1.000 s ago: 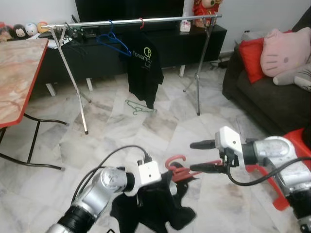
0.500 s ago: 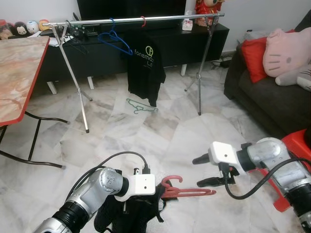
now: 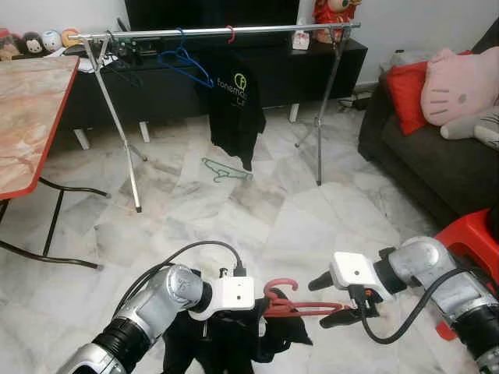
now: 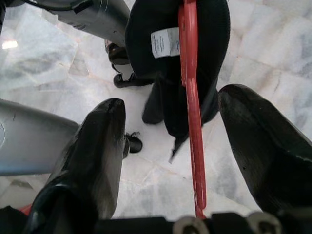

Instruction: Hang hanger

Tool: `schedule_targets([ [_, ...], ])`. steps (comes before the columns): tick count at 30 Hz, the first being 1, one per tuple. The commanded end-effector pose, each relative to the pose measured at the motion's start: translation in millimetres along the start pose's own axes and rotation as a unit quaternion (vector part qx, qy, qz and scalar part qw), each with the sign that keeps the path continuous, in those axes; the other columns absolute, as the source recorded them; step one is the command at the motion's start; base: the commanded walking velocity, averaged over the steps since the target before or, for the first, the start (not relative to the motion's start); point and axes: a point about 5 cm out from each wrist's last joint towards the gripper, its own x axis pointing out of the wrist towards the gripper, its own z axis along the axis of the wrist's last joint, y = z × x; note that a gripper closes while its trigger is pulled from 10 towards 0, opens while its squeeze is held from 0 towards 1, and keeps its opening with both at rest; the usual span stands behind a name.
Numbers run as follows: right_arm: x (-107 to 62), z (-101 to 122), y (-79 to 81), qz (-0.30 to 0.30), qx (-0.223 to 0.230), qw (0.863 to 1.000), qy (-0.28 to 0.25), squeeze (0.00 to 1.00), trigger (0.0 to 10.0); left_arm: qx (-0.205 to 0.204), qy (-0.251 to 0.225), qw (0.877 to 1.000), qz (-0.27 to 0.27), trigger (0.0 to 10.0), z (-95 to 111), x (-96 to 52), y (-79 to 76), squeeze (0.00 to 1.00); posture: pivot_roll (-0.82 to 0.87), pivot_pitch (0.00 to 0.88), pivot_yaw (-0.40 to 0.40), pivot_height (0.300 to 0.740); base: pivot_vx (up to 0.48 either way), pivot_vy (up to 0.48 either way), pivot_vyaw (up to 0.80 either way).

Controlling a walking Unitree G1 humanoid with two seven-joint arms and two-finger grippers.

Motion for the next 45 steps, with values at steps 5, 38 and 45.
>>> schedule_targets([
  [5, 9.6, -5, -0.4, -0.016, -0.002, 1.0, -0.001, 0.0, 10.0, 0.005, -0.014, 1.0, 0.016, 10.0, 11, -1.5, 9.9, 0.0, -0.07, 0.0, -0.073, 0.74, 0.0, 0.0, 0.0],
  [38, 40.8, -39, 1.5, -0.107, 0.043, 0.993, -0.006, 0.0, 10.0, 0.004, -0.046, 0.999, 0.014, 10.0, 28, 7.4, 7.6, 0.0, -0.08, 0.0, -0.061, 0.74, 0.0, 0.0, 0.0],
  [45, 46.4, -43, 4.2, -0.099, 0.059, 0.993, -0.016, 0.0, 2.4, 0.004, -0.045, 0.999, 0.012, 10.0, 27, 7.5, 6.4, 0.0, -0.07, 0.0, -0.061, 0.74, 0.0, 0.0, 0.0],
])
